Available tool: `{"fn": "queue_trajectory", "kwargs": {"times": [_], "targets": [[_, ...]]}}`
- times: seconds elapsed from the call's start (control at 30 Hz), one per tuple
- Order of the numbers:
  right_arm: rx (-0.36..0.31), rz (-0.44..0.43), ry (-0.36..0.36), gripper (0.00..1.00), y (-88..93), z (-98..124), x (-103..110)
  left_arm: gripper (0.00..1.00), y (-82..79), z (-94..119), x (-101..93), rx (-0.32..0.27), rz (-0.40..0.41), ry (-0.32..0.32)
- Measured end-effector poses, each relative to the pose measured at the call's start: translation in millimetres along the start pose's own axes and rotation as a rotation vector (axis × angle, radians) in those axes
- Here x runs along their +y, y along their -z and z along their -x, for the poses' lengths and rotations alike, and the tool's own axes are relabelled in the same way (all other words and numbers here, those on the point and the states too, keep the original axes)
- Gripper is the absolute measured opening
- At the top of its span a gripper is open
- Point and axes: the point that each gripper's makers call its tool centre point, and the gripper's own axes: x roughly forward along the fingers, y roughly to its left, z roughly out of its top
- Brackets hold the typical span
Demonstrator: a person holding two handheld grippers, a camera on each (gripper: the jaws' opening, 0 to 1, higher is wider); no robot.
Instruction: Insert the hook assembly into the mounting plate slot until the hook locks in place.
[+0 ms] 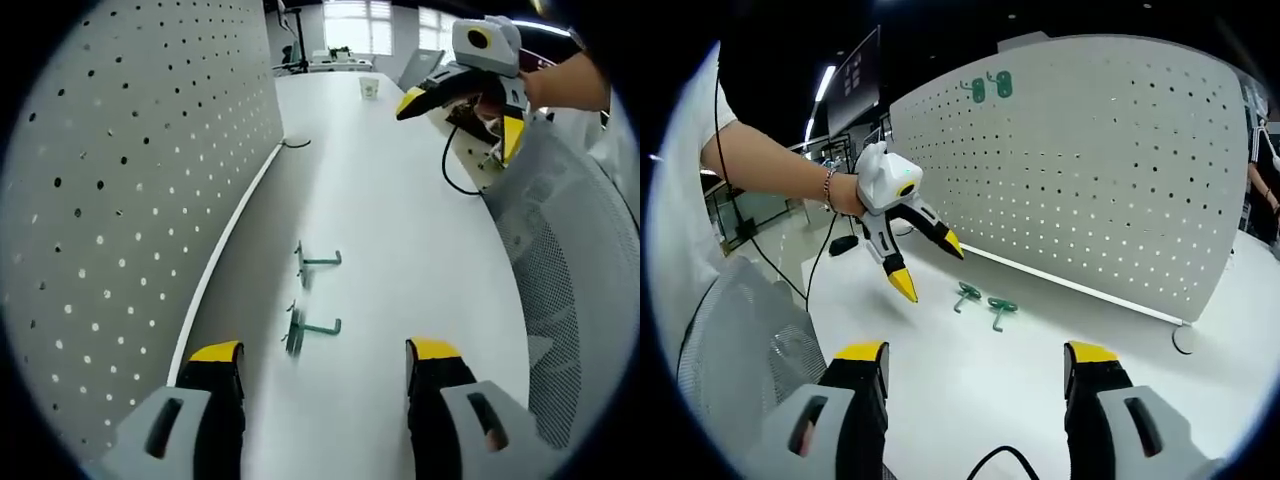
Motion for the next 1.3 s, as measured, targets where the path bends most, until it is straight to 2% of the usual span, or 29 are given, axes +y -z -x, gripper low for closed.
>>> {"fn": "queue_trajectory", "kwargs": {"times": [0.67,1.3], "targets": [[0.012,-0.014,-0.002,0.71,1.4,-1,0,0.67,9.9,-21,1.1,0.083,-0.026,0.053],[0.034,-0.015,-0.002,0.72,3.9,1,0,0.67,16.4,-36,0.4,0.133,-0.036,0.095]]}}
